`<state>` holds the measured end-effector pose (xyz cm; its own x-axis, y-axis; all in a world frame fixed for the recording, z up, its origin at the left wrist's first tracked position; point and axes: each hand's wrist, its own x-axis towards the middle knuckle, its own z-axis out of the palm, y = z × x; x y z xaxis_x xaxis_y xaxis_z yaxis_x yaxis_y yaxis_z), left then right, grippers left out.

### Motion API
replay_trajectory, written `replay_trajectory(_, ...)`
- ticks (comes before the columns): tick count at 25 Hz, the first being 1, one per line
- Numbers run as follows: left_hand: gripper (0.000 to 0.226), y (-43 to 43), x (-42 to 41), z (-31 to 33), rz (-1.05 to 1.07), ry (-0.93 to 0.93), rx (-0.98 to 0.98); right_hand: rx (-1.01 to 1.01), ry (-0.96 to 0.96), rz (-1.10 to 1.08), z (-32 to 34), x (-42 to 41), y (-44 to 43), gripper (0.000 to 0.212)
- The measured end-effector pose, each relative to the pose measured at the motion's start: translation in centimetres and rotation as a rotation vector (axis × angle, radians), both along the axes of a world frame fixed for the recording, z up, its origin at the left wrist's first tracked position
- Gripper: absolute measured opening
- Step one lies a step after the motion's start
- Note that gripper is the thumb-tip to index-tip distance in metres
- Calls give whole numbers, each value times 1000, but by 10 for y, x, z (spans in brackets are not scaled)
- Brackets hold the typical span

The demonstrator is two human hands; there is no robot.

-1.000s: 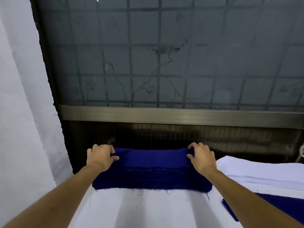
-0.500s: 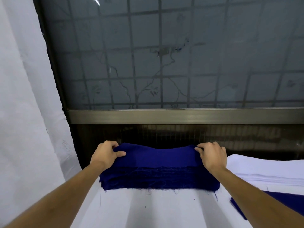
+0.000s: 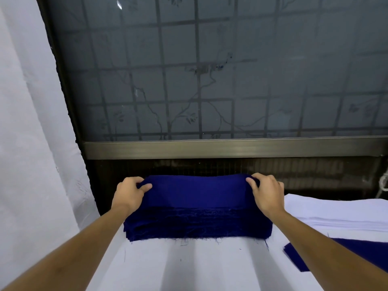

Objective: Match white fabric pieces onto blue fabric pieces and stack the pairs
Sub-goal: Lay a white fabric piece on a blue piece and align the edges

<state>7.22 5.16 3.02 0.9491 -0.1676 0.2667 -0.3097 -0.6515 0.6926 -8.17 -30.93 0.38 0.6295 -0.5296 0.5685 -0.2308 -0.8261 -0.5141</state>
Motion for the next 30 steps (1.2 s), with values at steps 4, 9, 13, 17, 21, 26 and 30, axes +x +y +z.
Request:
replay_trajectory(4, 49, 2, -11, 11, -14, 16, -113, 111, -51, 40, 12, -17, -7, 26)
replay_trajectory(9, 52, 12, -28, 16, -23, 97, -36, 339, 75, 210, 18, -49, -18, 29)
replay_trajectory(13, 31, 23, -49, 8, -101, 229, -24, 508, 276, 386, 4, -90, -34, 24)
replay_trajectory(17, 25, 30, -81, -23, -159, 201, 123, 544, 365, 421, -21, -131, -39, 25)
replay_trajectory(21, 30, 30, -113, -64, -240, 218, 172, 563, 416, 402, -44, -167, -44, 23)
replay_trajectory(26, 34, 9, -154, -102, -192, 187, 218, 473, 447, 307, -73, -219, -58, 17)
replay_trajectory(30, 46, -15, -188, -120, -119, 126, 246, 249, 517, 125, -83, -259, -76, 17)
